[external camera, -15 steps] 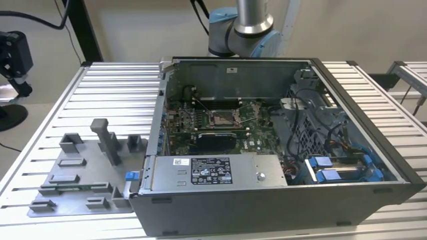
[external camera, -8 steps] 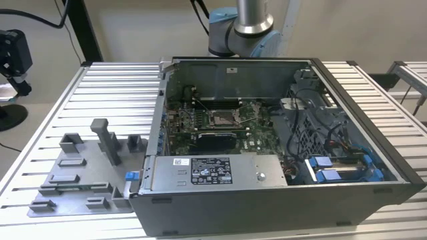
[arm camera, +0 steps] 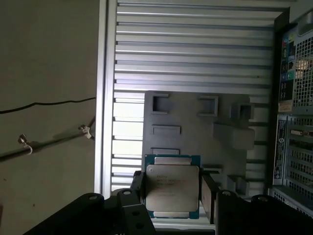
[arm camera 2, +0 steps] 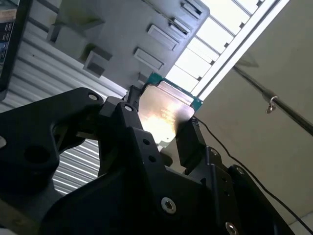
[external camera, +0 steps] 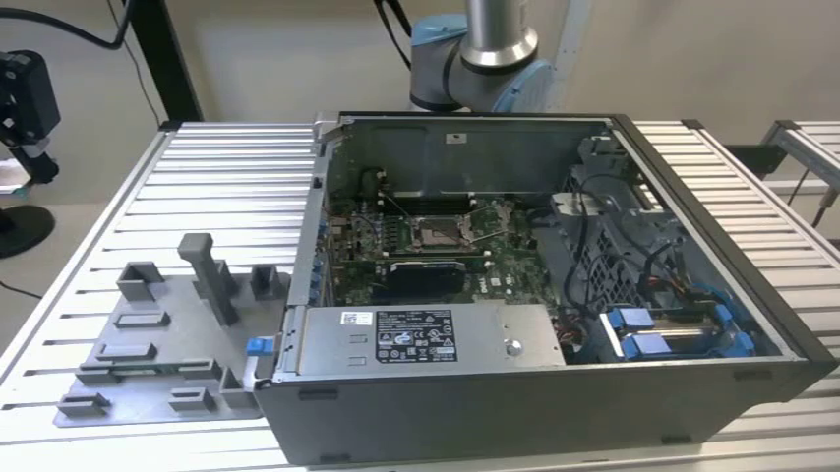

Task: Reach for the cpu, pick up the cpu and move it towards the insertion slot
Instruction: 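Pick up the cpu and move it towards the insertion slot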

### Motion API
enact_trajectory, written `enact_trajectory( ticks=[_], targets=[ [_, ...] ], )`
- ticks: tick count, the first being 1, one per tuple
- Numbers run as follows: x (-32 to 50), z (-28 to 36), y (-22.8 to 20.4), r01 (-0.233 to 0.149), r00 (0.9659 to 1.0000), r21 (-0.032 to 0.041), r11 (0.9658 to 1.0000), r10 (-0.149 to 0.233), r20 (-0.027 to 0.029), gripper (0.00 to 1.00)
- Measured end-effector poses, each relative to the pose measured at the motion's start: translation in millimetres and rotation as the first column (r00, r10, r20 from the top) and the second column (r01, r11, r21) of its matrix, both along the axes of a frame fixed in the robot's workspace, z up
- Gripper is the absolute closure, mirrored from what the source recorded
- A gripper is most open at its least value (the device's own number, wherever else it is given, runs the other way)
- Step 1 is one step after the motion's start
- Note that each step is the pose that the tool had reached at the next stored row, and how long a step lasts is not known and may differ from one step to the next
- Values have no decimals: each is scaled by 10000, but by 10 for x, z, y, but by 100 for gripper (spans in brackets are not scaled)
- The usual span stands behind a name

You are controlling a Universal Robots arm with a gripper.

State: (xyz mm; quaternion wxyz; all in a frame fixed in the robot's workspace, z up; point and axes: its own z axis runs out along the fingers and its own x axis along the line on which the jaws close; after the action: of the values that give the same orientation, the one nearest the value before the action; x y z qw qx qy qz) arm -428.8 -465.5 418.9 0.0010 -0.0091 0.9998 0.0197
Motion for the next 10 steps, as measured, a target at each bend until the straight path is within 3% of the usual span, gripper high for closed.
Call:
enact_trajectory(
  ticks=[10],
  targets=[
    [123, -1, 0, -28, 10000, -1, 10000, 28, -4, 100]
  ],
)
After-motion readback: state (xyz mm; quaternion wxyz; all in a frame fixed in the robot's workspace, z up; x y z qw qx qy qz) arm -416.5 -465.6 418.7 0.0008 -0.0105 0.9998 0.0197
